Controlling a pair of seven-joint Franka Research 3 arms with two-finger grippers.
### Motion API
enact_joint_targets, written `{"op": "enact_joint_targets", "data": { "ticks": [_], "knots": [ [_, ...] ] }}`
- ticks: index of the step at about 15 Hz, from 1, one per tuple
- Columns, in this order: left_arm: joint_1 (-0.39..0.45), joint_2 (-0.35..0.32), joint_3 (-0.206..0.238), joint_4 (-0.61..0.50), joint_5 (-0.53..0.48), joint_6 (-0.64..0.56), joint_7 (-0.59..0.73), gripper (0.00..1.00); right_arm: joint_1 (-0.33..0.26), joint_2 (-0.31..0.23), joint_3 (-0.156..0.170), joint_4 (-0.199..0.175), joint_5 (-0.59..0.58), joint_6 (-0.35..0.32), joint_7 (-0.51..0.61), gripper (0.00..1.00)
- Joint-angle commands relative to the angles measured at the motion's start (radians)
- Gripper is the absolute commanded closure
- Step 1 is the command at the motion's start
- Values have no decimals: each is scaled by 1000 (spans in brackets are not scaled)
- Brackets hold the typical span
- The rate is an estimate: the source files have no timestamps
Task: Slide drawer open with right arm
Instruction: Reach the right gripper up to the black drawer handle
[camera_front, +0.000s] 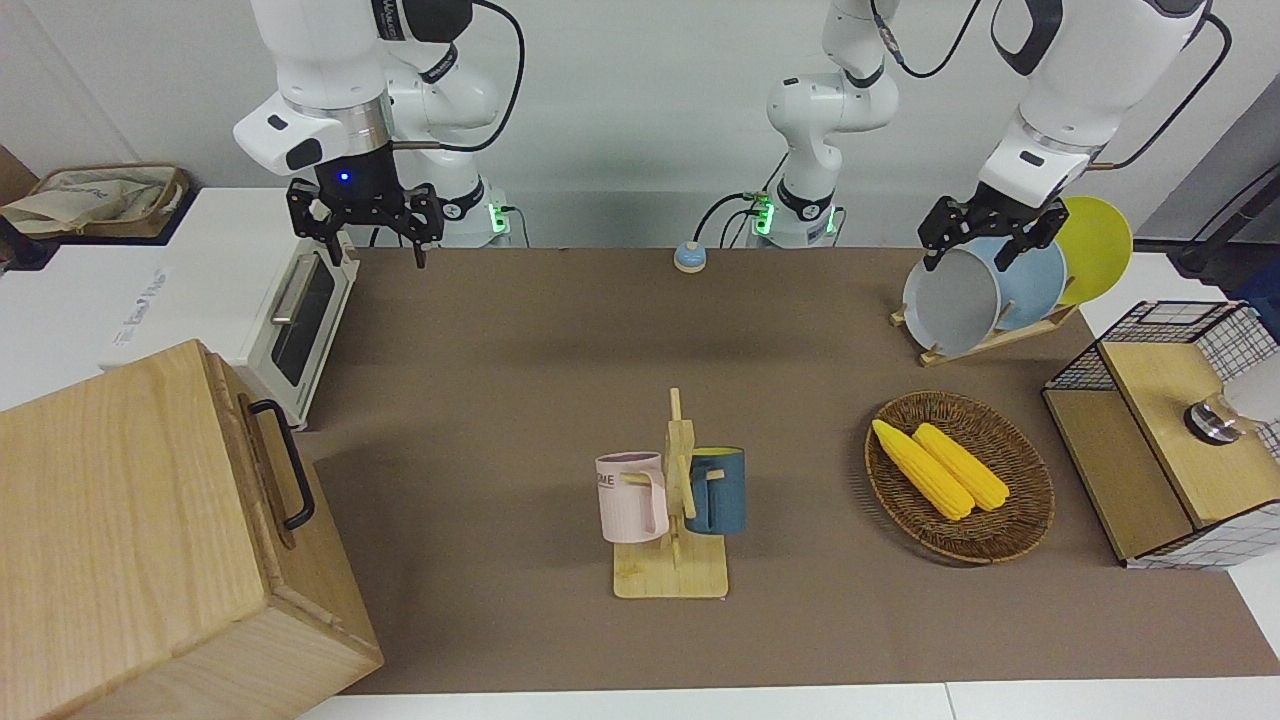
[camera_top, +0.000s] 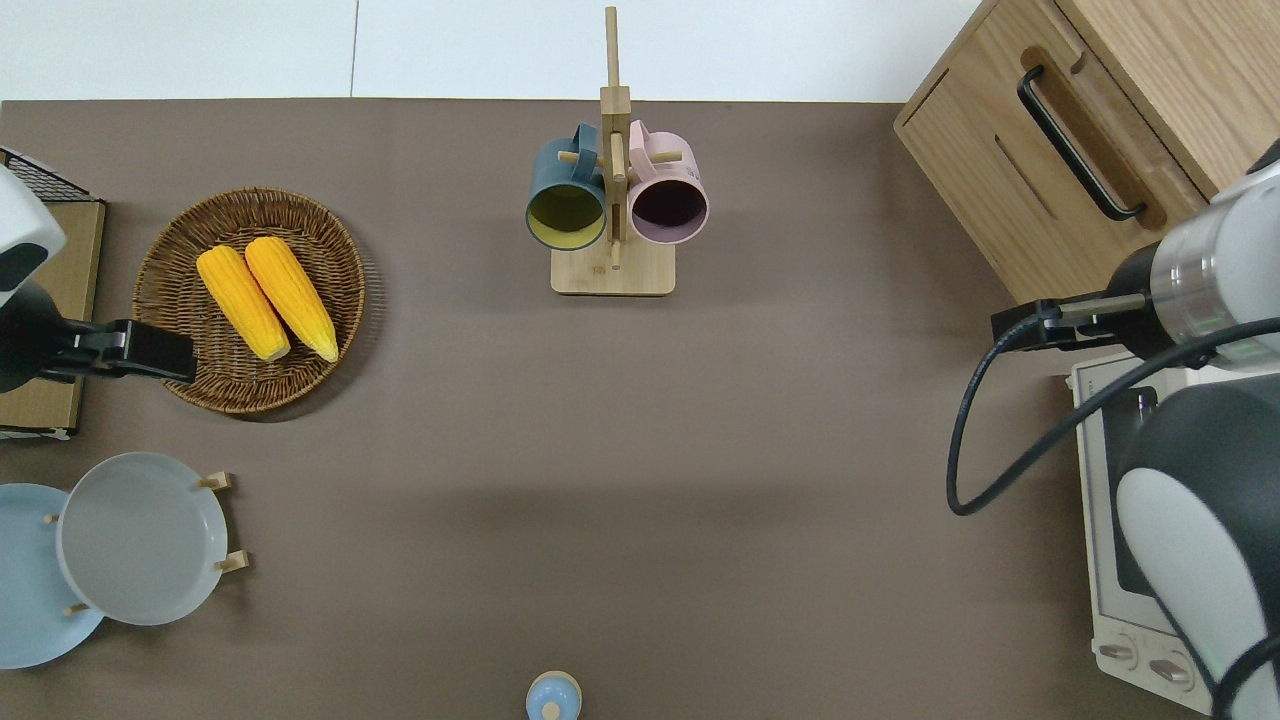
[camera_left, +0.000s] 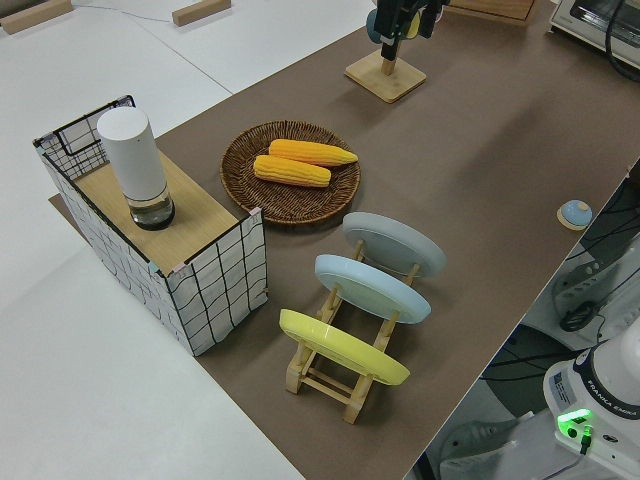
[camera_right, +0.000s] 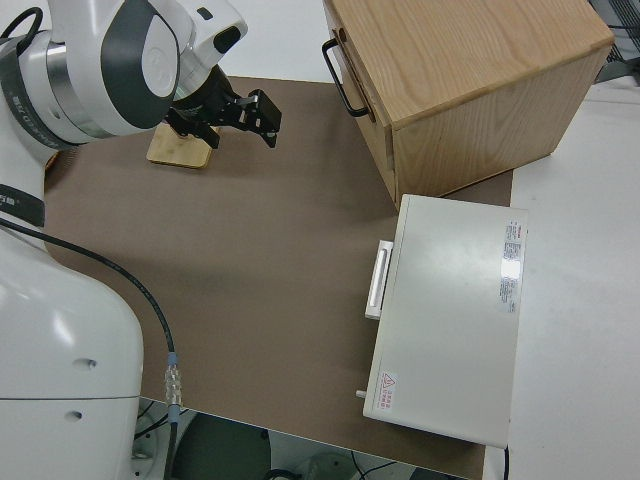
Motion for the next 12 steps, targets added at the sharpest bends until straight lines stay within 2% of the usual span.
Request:
{"op": "enact_joint_targets", "data": {
  "ticks": [1, 3, 4, 6, 7, 9, 10, 12],
  "knots": [
    [4, 11, -6, 26, 17, -20, 10, 7, 62, 3, 27, 1, -220, 1, -59, 13],
    [4, 11, -6, 26, 17, -20, 10, 7, 115, 20, 27, -25, -384, 67, -68, 15],
    [4, 11, -6, 26, 17, -20, 10, 7, 117, 25, 41, -44, -449, 113, -70, 15],
    [4, 11, -6, 26, 17, -20, 10, 7, 117, 37, 55, -101, -584, 223, -68, 15],
    [4, 11, -6, 26, 17, -20, 10, 7, 119, 64, 57, -117, -651, 266, -67, 15],
    [4, 11, -6, 24, 17, -20, 10, 7, 134, 107, 57, -182, -881, 352, -50, 15],
    [4, 11, -6, 26, 17, -20, 10, 7, 133, 133, 55, -199, -964, 381, -25, 15],
    [4, 11, -6, 26, 17, -20, 10, 7, 120, 190, 54, -203, -1101, 388, -2, 15]
  ]
}}
